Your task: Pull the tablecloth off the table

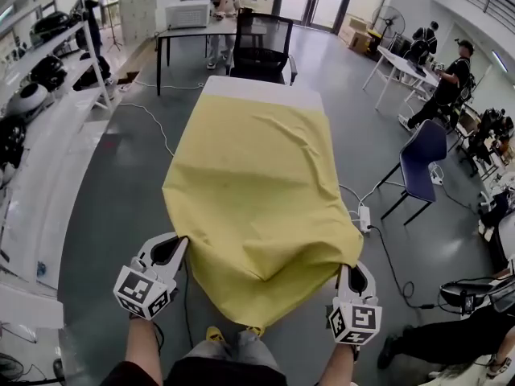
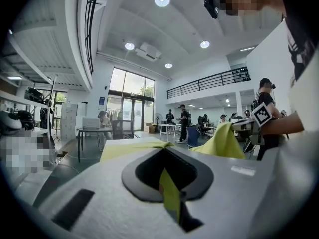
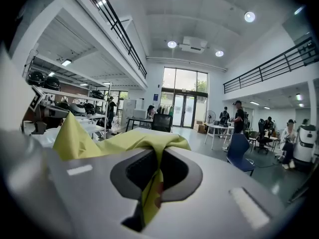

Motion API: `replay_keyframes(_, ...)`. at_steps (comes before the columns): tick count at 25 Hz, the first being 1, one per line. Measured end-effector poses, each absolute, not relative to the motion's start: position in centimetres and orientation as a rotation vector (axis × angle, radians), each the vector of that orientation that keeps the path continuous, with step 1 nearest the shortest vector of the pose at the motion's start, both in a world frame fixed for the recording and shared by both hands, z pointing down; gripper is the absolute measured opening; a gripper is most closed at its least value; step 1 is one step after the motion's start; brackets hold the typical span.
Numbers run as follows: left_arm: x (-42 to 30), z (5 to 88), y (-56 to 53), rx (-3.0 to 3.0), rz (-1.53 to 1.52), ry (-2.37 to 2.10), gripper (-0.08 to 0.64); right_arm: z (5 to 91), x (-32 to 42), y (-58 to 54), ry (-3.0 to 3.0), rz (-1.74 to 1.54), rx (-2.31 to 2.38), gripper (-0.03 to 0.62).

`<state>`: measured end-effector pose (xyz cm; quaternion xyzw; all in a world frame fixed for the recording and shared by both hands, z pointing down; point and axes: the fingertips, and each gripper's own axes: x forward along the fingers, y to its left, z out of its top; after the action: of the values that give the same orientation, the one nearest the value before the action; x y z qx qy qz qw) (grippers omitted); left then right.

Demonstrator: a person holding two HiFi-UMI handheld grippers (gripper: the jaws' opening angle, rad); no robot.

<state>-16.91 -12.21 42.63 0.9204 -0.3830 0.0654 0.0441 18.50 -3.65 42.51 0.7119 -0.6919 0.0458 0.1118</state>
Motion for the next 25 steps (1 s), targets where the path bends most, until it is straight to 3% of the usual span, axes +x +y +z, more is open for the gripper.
replay_keyframes(15,-18.3,30.4,-7.9,3.005,0.046,-1.194,0.009,30.8,16.0,1.4,-2.112,-0.100,2.184,0.015)
replay_keyframes(25,-17.2,29.1,-4.6,3.037,0.048,-1.206,0.009,30.5,17.3,4.8,-2.131,-0.118,2.180,0.015)
